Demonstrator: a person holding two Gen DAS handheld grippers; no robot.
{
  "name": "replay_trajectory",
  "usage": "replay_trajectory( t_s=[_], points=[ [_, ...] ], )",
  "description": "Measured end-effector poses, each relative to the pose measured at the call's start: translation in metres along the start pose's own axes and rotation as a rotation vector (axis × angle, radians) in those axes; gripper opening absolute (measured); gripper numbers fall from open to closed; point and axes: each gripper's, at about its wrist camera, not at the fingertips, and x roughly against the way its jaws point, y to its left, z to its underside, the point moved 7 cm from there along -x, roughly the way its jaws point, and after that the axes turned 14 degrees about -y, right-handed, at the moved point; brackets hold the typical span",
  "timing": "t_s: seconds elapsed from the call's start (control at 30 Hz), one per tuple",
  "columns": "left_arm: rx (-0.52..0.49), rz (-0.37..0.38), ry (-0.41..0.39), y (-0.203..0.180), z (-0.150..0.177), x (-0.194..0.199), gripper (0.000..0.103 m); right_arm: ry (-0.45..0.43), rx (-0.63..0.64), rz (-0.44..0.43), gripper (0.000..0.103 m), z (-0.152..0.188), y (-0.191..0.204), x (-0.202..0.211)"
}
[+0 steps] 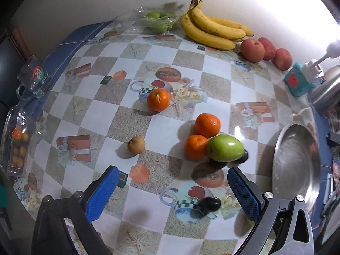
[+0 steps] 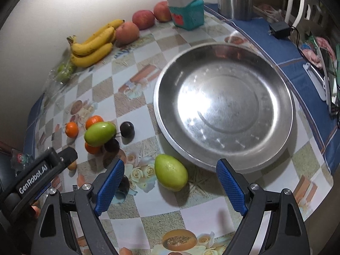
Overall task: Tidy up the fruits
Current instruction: 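Close the right tool on the yellow-green mango while the left tool approaches a dark plum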
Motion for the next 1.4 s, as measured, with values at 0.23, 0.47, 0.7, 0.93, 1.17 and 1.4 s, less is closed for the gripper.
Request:
replay_trajectory(
  t_s=[0.23, 0.47, 0.7, 0.93, 1.17, 1.4],
  points=[
    [-0.002, 0.022, 0.088, -0.001, 0.021, -0.020, 0.103, 0.050, -0.058, 0.047, 0.089, 0.016, -0.009, -0.015],
    [0.000, -0.028, 0.144, 0.009, 0.036, -0.032, 0.103, 0.080, -0.113, 0.073, 0.089, 0.024, -0.017, -0.022],
    [0.031, -0.097, 0.209, 0.031, 0.048, -0.049, 0.103, 0.107, -0.151, 0.095, 0.089, 0.028, -0.009, -0.034],
    [0.059, -0.095, 0.207, 0.040, 0.044, -0.049, 0.103, 0.112, -0.160, 0.109, 0.089, 0.030, -0.003, -0.048],
    [0.061, -0.088, 0.205, 0.042, 0.029, -0.047, 0.103, 0.091, -0.157, 0.134, 0.087, 0.027, -0.009, -0.052],
    [0.049, -0.093, 0.187, 0.039, 0.027, -0.043, 0.103, 0.093, -0.146, 0.117, 0.053, 0.027, -0.008, -0.051]
  ],
)
